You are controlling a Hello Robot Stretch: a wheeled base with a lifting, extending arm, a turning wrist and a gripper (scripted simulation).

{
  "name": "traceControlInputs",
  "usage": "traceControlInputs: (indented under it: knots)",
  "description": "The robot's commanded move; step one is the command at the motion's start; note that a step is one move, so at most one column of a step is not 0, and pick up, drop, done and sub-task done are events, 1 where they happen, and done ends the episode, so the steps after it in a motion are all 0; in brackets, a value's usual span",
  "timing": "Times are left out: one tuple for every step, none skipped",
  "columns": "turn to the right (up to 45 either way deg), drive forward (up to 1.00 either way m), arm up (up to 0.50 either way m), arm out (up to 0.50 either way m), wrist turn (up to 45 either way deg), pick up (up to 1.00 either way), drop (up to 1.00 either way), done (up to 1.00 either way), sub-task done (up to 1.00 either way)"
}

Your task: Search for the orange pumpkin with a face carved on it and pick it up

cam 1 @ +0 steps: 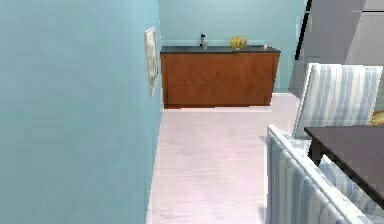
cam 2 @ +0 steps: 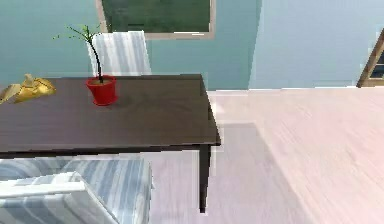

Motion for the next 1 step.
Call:
traceControlInputs:
  knots:
    - [0.0, 1.00, 0.00, 0.00, 0.0, 0.00, 0.00, 0.00, 0.00]
